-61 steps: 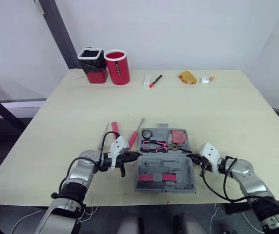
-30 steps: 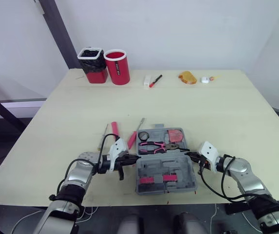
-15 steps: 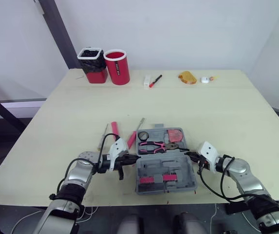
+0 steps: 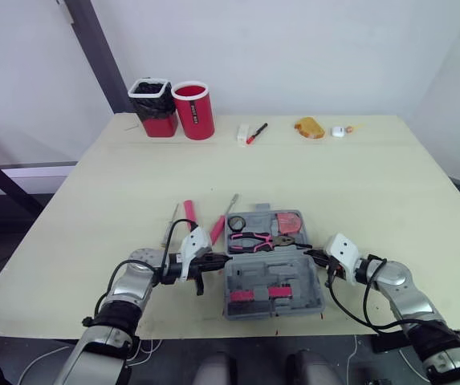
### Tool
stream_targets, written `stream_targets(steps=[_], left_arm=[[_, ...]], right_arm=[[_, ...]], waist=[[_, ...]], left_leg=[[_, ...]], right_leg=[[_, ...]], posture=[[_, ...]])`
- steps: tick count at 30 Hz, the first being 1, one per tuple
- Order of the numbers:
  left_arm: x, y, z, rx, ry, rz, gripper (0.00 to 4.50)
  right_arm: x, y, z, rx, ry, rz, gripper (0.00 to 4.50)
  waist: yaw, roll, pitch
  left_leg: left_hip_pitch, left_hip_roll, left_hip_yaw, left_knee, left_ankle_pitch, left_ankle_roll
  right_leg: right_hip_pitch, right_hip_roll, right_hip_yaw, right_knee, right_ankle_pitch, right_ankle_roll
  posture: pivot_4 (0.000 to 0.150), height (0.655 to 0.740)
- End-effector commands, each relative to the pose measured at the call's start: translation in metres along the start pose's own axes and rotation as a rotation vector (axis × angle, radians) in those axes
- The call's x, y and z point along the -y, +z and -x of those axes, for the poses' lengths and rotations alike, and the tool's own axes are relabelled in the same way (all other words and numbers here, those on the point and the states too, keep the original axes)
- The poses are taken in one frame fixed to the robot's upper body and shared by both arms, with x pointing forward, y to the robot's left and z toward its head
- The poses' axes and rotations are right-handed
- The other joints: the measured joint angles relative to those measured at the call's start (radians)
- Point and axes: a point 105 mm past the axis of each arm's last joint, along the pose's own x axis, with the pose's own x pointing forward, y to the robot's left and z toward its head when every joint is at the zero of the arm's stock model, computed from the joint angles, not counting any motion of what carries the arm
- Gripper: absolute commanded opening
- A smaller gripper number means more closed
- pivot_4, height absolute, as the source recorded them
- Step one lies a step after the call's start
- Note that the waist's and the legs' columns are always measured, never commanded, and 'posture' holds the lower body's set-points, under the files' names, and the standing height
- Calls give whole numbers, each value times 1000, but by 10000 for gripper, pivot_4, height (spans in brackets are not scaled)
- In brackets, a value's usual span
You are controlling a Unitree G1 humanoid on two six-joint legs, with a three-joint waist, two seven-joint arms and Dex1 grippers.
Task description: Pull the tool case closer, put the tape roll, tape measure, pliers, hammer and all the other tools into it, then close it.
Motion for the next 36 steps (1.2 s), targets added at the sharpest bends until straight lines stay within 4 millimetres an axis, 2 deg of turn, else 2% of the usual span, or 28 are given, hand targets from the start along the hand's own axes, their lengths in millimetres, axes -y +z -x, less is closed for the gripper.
stream_targets(steps=[1, 28, 36], left_arm=[[-3, 6, -1, 12, 8, -26, 0], [-10, 8, -4, 16, 32, -41, 0], [-5, 6, -6, 9, 5, -34, 0]], right_arm=[[-3, 9, -1, 27, 26, 19, 1029], [-7, 5, 2, 10, 28, 3, 1029], [-7, 4, 3, 5, 23, 6, 1029]], waist=[[0, 0, 0], [2, 0, 0], [2, 0, 0]], left_leg=[[0, 0, 0, 0, 0, 0], [0, 0, 0, 0, 0, 0], [0, 0, 0, 0, 0, 0]], right_leg=[[0, 0, 0, 0, 0, 0], [0, 0, 0, 0, 0, 0], [0, 0, 0, 0, 0, 0]], posture=[[1500, 7371], [1500, 7371], [1500, 7371]])
